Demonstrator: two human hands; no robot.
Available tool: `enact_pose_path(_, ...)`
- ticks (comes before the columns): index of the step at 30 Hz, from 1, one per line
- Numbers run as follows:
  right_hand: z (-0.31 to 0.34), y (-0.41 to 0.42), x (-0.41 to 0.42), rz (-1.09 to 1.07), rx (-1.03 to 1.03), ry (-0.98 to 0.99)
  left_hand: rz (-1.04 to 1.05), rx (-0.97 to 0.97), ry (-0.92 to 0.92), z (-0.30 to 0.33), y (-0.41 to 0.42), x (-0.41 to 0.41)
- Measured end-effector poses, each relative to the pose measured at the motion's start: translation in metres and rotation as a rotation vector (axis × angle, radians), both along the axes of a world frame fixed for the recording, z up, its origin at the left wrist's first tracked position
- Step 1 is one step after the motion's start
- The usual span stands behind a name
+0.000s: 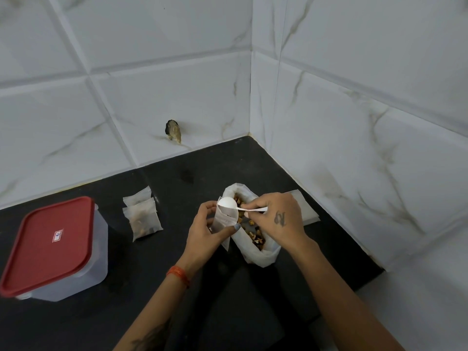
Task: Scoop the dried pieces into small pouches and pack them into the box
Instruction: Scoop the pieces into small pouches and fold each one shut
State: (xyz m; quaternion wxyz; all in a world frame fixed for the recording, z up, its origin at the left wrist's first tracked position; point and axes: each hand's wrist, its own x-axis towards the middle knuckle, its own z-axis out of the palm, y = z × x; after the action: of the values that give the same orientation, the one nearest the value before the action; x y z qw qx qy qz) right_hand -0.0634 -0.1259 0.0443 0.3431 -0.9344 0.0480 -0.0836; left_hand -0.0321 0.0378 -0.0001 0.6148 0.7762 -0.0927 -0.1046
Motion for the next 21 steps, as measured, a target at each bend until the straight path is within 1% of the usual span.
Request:
enact_pose_path(1,-0.001,-0.001,0.001,-0.006,0.067,0.039,0.0,0.001,0.0,0.0,0.0,0.0)
enact_pose_path(2,-0.003,-0.002,0.001,-0.02,0.176,0.084,-0.001,0.002,0.005,0.0,0.0,0.0)
enact_pose_path(5,-0.002,-0.006,-0.002,-0.121,0.622,0.18,-0.003,-0.008,0.034,-0.002,0.0,-0.001)
enact_pose_path(6,-0.002,-0.008,-0.003,-0.16,0.712,0.192,0.001,-0.008,0.05,-0.004,0.001,0.0)
enact_pose_path(8,-0.005,-0.014,-0.003,-0.234,0.777,0.214,0.01,-0.005,0.091,-0.008,0.002,0.0)
enact_pose_path(10,-0.01,-0.02,-0.003,-0.287,0.743,0.216,0.019,0.016,0.136,-0.012,0.003,0.0)
enact_pose_path(11,-0.014,-0.022,-0.003,-0.305,0.687,0.216,0.023,0.034,0.159,-0.014,0.002,0.0)
enact_pose_path(13,-0.021,-0.027,-0.004,-0.302,0.51,0.222,0.027,0.079,0.187,-0.017,0.001,-0.002)
enact_pose_path(15,-0.023,-0.033,-0.005,-0.234,0.326,0.264,0.037,0.142,0.185,-0.017,-0.002,-0.004)
enact_pose_path(19,-0.017,-0.038,-0.008,-0.006,-0.004,0.447,0.081,0.235,0.145,-0.022,-0.008,-0.005)
enact_pose_path(21,-0.018,-0.036,-0.007,0.028,-0.111,0.482,0.083,0.269,0.146,-0.023,-0.01,-0.006)
